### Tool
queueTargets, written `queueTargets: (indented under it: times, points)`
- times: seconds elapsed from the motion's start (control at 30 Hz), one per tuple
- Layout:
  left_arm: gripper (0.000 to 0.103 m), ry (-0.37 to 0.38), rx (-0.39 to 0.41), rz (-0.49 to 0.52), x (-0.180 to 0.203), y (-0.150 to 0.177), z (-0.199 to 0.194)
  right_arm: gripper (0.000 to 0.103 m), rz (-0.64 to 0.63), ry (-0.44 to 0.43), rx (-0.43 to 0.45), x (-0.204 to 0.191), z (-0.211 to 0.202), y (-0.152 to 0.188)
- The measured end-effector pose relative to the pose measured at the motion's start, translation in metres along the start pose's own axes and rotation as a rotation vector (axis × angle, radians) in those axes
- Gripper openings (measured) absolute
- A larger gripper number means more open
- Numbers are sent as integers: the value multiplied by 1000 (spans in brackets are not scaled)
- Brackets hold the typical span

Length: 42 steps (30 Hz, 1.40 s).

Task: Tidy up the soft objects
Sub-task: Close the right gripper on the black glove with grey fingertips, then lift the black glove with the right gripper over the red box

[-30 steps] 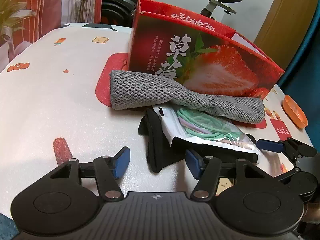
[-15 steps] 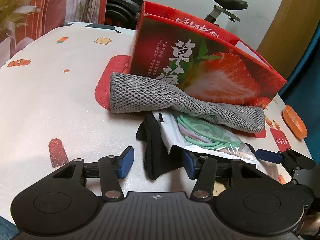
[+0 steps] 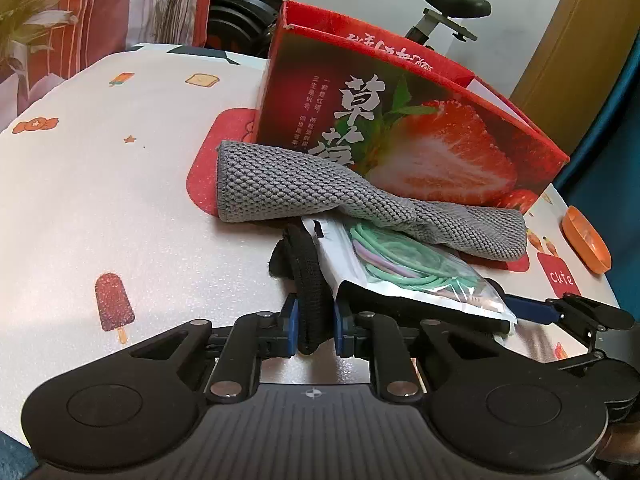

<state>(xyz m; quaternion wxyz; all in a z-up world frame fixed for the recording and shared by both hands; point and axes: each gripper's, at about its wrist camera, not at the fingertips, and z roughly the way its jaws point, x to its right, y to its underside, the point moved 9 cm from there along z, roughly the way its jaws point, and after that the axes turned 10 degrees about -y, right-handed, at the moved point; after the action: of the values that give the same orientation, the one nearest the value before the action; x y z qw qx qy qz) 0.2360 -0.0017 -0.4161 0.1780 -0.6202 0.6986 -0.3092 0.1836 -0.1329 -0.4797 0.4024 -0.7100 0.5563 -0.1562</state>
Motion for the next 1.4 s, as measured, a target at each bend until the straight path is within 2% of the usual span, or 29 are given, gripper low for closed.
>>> queueTargets:
  times: [0.03,0.1,0.23,0.27,0.4,0.8,0.97,1.17,1.4]
  points:
    - [18,1,0,1,0,0,-1,68,-2,-5,2,-1,-1,-1]
    - [17,2,1,3,1,0,-3,51,1,-26,0,-4,-3,-2]
    - [15,5,11,0,1,-1,-8,36,17,-66,-10,-9,-5,-3]
    - [15,7,14,-3,1,-2,-10,30,22,-73,-11,-10,-6,-4]
    - [13,17,32,-12,1,-3,-19,17,30,-106,-12,-17,-11,-3]
    - [12,30,90,-12,7,-9,-44,15,12,-132,32,-31,-34,-8]
    - [12,36,158,11,9,-17,-67,14,-3,-143,61,-39,-44,-12]
    - [12,35,252,11,8,-31,-96,14,-42,-175,142,-52,-64,-28]
    - [12,41,317,27,13,-40,-110,14,-62,-196,214,-59,-77,-42]
